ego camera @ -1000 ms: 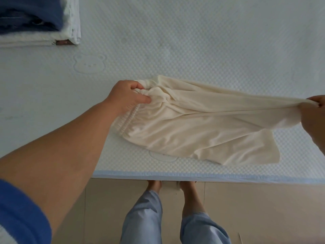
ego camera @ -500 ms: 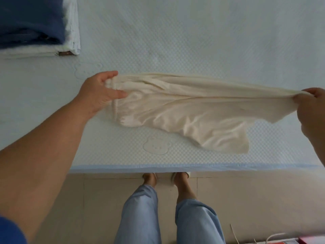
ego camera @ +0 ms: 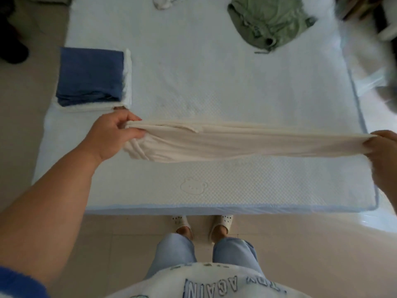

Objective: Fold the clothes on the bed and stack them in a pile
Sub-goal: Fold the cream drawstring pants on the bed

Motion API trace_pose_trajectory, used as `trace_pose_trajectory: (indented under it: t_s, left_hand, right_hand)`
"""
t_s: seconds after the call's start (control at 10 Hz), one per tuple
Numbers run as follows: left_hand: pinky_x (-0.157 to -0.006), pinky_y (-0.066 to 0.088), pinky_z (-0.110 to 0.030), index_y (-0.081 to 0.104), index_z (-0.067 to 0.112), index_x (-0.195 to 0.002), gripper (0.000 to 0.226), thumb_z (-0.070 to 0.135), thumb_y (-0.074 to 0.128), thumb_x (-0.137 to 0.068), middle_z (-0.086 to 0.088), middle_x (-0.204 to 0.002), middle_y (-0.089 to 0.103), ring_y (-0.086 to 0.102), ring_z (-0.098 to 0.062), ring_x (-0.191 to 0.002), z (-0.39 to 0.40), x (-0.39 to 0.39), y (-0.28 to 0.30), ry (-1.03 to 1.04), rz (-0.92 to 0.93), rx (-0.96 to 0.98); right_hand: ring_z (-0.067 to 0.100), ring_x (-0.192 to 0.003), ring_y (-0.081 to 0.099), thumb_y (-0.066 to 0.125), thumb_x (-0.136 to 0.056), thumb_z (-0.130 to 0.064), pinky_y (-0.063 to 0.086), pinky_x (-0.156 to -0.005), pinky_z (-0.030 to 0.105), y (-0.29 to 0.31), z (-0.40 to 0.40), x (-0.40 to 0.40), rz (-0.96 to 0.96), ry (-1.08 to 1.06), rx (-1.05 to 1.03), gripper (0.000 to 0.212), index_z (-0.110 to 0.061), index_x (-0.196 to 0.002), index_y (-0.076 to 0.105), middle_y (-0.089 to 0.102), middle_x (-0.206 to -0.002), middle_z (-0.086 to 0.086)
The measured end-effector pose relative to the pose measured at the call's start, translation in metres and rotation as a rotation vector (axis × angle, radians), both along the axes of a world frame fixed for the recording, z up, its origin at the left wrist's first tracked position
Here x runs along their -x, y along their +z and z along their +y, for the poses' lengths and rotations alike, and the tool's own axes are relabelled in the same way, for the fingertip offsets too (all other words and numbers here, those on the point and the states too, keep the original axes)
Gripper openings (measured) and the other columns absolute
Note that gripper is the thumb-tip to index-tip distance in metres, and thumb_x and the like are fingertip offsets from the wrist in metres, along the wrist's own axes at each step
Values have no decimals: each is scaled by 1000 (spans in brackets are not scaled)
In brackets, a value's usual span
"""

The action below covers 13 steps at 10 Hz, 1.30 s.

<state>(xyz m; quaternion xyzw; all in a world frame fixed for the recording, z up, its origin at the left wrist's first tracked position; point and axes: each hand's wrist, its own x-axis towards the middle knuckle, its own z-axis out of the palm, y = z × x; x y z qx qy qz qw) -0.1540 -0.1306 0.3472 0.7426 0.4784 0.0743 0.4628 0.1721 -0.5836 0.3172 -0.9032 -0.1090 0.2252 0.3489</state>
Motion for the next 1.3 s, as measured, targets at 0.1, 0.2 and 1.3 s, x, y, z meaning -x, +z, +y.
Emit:
trace_pose_trajectory:
  t_s: [0.1, 0.2, 1.3]
  left_hand:
    - [-60, 35, -21, 65, 14, -71, 10, 8, 68, -78, 6, -60, 53, 45, -4, -56, -8, 13, 21, -69, -1, 111]
    - [-61, 36, -26, 63, 17, -63, 15, 15, 70, -76, 8, -57, 54, 49, -8, -59, -1, 22, 21, -134, 71, 257]
    - [-94, 42, -42, 60, 14, -114, 44, 47, 50, -87, -19, -125, 54, 52, -38, -112, 147, -174, -303, 426, 596, -168]
  right_hand:
    - [9, -45, 52, 49, -84, -6, 38, -33, 10, 1, -28, -54, 77, -88, 71, 20, -23, -75, 54, 50, -66, 3]
    - [9, -45, 55, 49, -84, 0, 42, -35, 11, 4, 2, -75, 54, -195, -23, 23, -20, -75, 55, 53, -66, 5]
    - [21, -83, 55, 58, -81, -22, 41, -71, 29, -275, 367, -240, -64, 100, 191, 27, -20, -106, 66, 59, -91, 4]
